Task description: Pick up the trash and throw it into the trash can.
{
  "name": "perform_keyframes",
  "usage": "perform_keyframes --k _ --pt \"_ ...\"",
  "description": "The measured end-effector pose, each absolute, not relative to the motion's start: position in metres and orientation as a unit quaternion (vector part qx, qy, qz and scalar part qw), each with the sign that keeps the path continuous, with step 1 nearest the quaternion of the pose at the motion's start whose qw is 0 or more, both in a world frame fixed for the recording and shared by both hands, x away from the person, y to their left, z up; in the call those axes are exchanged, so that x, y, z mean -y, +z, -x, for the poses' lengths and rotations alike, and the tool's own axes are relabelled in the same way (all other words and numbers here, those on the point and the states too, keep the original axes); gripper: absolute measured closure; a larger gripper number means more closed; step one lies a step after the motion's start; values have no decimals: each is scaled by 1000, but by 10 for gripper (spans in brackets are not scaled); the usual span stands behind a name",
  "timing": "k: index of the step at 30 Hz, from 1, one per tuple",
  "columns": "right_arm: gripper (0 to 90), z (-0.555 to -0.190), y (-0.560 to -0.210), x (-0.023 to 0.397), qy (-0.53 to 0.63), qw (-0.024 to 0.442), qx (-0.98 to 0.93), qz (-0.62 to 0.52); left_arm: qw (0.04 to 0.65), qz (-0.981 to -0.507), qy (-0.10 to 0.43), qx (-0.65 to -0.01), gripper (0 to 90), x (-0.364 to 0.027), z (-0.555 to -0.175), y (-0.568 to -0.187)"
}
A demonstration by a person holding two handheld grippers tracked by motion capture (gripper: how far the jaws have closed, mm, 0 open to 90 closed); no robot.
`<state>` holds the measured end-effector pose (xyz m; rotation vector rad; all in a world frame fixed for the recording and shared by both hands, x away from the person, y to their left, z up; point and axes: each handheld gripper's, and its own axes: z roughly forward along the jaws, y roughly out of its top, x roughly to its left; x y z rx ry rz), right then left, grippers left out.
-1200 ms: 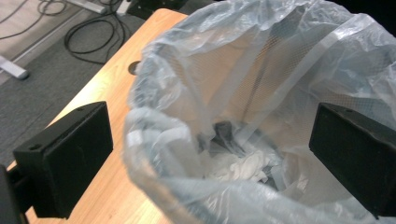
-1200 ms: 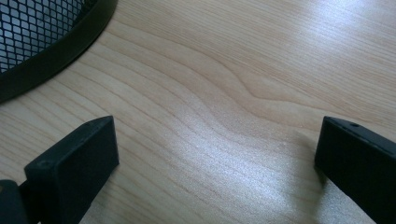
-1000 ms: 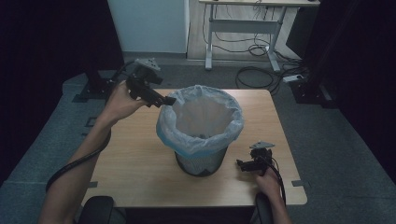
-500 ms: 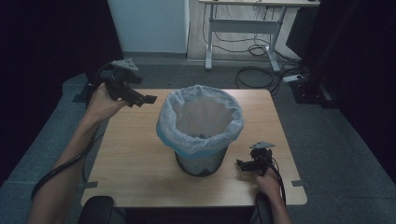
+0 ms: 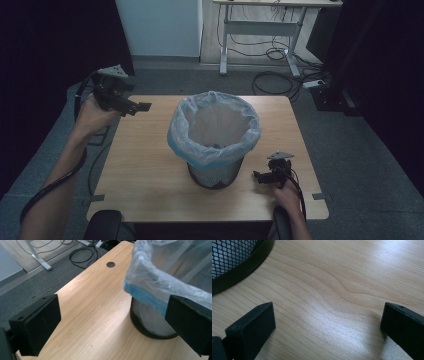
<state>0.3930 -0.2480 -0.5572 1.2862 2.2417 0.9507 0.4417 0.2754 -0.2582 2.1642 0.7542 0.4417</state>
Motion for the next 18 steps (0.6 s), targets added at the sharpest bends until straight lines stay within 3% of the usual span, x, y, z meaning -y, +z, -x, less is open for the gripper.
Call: perform_keyframes --k 18 --pt "0 -393 -557 248 339 193 -799 -459 400 -834 189 -329 3 -311 -439 -293"
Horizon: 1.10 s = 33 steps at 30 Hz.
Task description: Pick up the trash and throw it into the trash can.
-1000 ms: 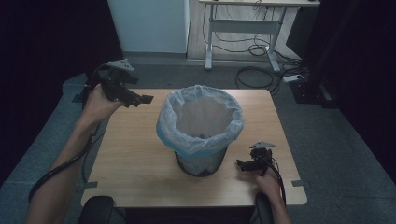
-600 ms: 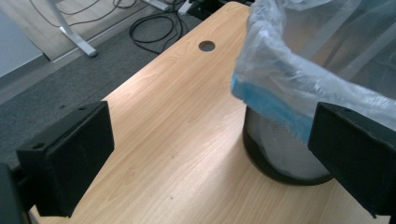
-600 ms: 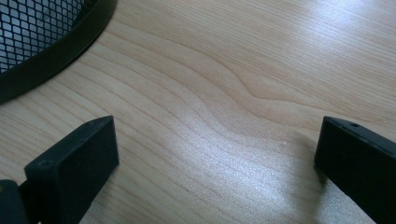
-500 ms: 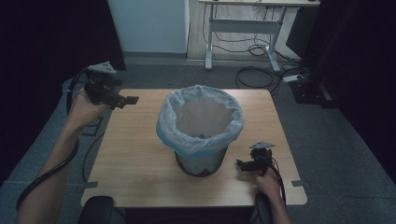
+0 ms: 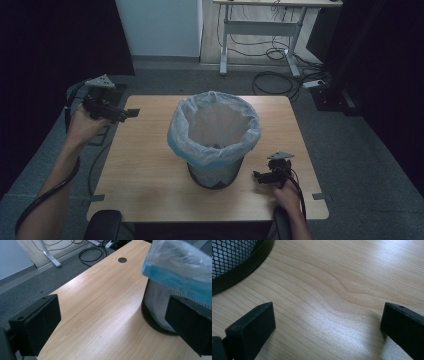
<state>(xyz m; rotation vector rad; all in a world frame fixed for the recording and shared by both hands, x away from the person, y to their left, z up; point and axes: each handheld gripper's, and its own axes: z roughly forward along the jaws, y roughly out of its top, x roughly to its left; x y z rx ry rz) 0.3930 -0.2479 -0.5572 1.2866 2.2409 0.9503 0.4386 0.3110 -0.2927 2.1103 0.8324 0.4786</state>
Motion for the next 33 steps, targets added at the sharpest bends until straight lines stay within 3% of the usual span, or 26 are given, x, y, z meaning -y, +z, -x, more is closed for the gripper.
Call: perform_keyframes --k 33 --pt "0 -393 -557 248 339 193 -799 -458 402 -818 168 -375 1 -331 -443 -407"
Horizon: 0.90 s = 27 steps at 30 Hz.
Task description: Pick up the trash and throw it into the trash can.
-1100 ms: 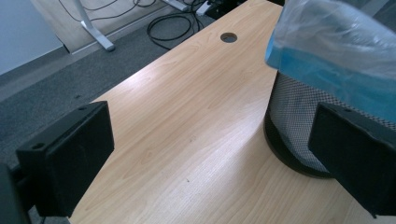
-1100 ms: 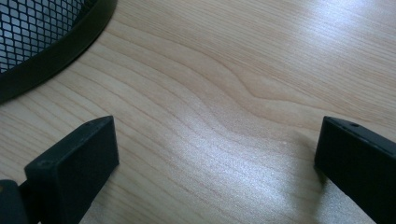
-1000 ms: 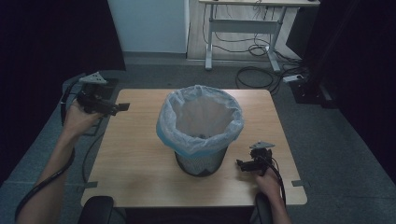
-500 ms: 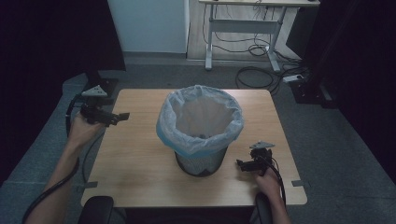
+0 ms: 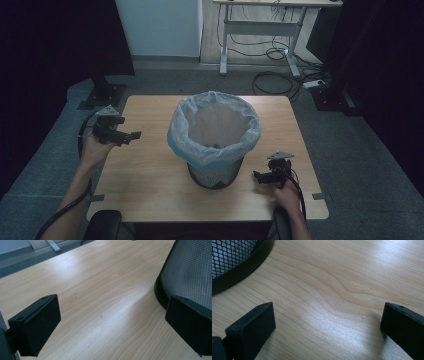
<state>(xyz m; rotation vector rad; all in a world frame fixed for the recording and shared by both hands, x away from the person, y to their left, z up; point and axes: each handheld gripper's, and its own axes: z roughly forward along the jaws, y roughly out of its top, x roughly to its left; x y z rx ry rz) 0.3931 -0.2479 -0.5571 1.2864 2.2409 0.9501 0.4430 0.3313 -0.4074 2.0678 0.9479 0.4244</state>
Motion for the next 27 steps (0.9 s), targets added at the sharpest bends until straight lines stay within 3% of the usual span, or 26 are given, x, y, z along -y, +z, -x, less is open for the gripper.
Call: perform_keyframes --k 27 --pt "0 -393 -557 248 339 192 -799 -458 376 -828 157 -385 0 -313 -436 -500"
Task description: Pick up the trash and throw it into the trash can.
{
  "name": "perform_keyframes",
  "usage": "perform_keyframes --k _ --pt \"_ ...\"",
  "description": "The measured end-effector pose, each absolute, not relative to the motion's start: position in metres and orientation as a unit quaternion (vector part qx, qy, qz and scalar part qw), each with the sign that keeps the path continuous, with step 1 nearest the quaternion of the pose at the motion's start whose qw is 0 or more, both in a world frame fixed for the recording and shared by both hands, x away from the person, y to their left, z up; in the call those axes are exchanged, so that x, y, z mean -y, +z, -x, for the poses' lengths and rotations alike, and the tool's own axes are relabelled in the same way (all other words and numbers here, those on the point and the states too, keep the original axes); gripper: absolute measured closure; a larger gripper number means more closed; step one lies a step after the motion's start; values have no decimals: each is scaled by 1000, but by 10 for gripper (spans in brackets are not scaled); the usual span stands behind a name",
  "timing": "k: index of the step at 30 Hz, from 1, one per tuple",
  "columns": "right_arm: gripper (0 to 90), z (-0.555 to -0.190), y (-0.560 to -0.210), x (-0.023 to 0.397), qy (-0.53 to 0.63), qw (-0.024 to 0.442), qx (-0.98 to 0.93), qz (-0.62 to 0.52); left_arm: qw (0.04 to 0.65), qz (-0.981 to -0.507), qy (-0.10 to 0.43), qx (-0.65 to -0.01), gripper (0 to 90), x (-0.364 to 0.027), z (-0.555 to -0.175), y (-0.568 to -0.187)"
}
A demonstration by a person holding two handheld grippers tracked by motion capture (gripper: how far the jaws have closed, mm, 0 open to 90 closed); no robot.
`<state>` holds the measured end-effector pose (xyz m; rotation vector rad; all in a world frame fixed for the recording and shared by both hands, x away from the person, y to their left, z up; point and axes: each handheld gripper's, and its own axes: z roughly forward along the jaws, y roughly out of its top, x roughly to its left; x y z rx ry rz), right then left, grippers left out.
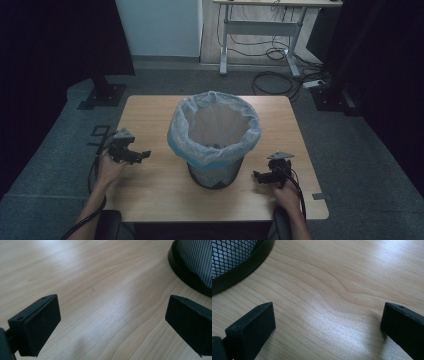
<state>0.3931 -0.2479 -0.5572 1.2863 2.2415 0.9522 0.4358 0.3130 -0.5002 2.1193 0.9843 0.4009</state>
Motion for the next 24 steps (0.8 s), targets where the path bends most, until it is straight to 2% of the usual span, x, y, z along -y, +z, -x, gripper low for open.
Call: perform_keyframes --k 13,24 --pt "0 -393 -557 248 339 193 -798 -459 337 -851 139 -378 0 -297 -430 -544" --pt "0 -392 -557 248 339 194 -797 -461 323 -856 141 -379 0 -294 -429 -548"
